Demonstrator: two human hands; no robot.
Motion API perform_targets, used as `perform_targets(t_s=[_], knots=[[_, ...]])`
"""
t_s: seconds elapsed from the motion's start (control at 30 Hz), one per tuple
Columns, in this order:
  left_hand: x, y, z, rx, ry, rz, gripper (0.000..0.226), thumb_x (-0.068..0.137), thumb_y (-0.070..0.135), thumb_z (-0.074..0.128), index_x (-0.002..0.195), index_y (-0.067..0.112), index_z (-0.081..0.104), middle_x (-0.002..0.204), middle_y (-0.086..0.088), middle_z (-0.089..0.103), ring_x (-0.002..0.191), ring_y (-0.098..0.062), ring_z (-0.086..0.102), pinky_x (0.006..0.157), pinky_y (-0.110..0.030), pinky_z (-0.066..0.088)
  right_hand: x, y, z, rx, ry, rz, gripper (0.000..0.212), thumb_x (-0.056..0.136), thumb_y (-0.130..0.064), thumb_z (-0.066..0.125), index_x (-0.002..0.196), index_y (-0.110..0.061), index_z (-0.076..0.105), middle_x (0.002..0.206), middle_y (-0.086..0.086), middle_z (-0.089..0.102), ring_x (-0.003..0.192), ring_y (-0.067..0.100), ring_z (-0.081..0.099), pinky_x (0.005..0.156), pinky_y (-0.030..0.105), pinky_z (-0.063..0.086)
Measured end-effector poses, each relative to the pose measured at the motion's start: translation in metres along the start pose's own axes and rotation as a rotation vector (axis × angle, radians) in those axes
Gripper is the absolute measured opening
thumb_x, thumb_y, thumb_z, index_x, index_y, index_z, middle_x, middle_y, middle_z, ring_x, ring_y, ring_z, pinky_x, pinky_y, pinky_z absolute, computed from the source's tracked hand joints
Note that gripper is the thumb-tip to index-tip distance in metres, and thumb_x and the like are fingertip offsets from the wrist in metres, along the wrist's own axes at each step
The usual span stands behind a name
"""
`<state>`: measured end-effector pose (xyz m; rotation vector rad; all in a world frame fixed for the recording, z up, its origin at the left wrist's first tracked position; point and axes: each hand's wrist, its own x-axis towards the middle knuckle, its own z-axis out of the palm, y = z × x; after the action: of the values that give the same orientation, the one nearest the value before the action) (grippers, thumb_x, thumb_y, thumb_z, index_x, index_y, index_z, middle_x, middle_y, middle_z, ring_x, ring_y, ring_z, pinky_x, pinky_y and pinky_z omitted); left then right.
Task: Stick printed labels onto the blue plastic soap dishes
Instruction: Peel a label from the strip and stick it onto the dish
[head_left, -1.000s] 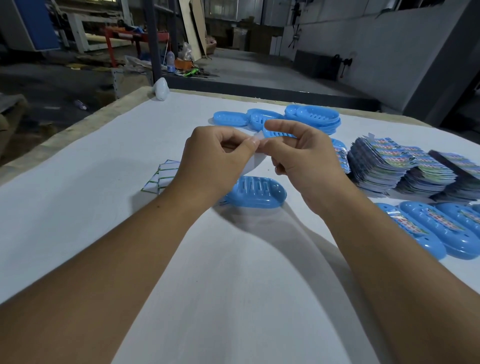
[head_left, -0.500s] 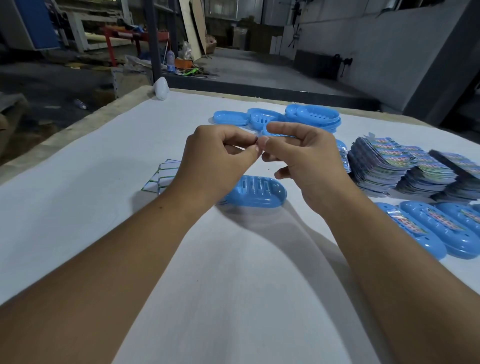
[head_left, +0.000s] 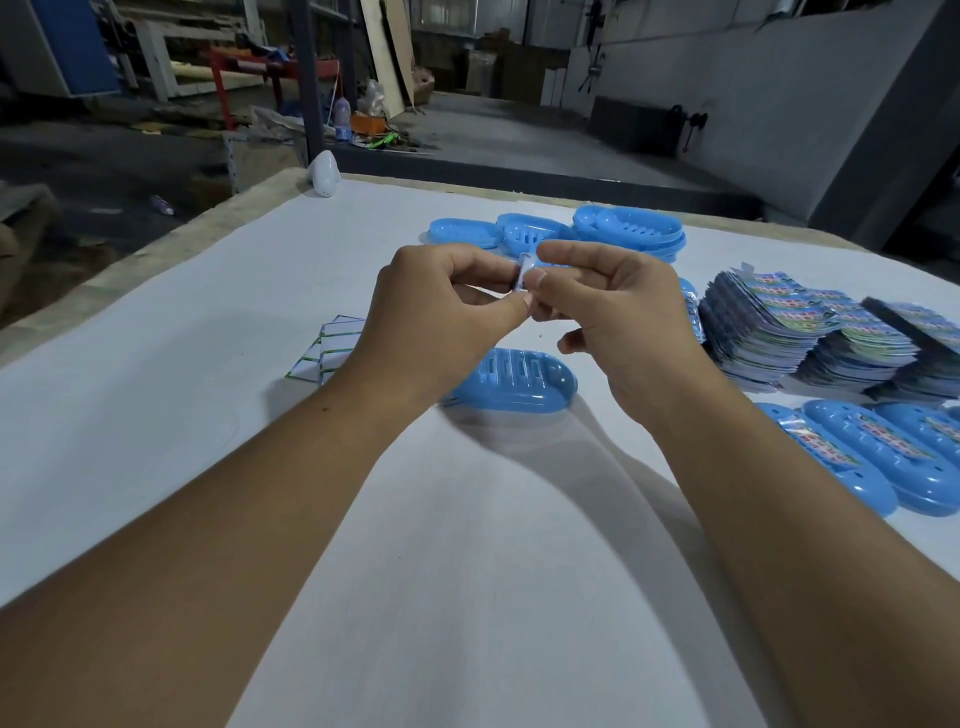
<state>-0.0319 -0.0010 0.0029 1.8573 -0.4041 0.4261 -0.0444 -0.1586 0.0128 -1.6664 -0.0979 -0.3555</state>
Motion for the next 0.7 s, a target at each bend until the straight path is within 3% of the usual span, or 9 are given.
perform_targets(t_s=[0.13,0.33,0.47,0.6,0.7], knots=[[0.0000,0.0014,0.0011,0.007,0.032,0.007,0.008,0.089,0.031,0.073,0.090,0.024,0.078,0.075,0.012,0.075,0.071,-0.003,0.071,0.074,-0.023,0.059,0.0006,-0.0001,0.0001,0.024,0.007,-0.001,0.024,0.088,-0.011,0.077,0.111,-0.018,0.071,0.074,-0.005,0.076,0.063,0.006,0.067,0.048,0.019,0.047],[0.0030,-0.0012,-0.0004,0.069,0.076,-0.031,0.018,0.093,0.027,0.068,0.087,0.015,0.080,0.074,0.006,0.075,0.073,-0.010,0.072,0.078,-0.034,0.060,0.0003,0.0023,0.0033,-0.032,-0.009,-0.014,0.025,0.086,-0.009,0.077,0.108,-0.021,0.070,0.066,-0.007,0.072,0.054,0.005,0.059,0.047,0.018,0.044],[0.0037,-0.0008,-0.0002,0.126,0.102,-0.034,0.019,0.094,0.027,0.064,0.085,0.017,0.077,0.076,0.008,0.074,0.073,-0.008,0.071,0.073,-0.026,0.059,0.0027,0.0032,0.0026,-0.044,0.027,0.007,0.024,0.084,-0.008,0.077,0.104,-0.021,0.072,0.061,-0.008,0.068,0.051,0.005,0.056,0.045,0.019,0.044],[0.0067,-0.0039,-0.0021,0.175,0.121,-0.019,0.020,0.096,0.028,0.063,0.087,0.015,0.075,0.079,0.006,0.074,0.073,-0.008,0.071,0.071,-0.028,0.060,0.0071,0.0046,-0.0012,-0.075,0.122,0.099,0.027,0.080,-0.010,0.079,0.104,-0.021,0.073,0.059,-0.007,0.067,0.048,0.004,0.056,0.045,0.019,0.045],[0.0080,-0.0068,-0.0039,0.295,0.122,0.028,0.020,0.098,0.032,0.062,0.088,0.018,0.071,0.080,0.007,0.070,0.068,-0.005,0.066,0.062,-0.012,0.052,0.0094,0.0062,-0.0044,-0.128,0.179,0.152,0.028,0.079,-0.013,0.080,0.104,-0.022,0.073,0.058,-0.011,0.067,0.046,0.001,0.056,0.044,0.017,0.045]])
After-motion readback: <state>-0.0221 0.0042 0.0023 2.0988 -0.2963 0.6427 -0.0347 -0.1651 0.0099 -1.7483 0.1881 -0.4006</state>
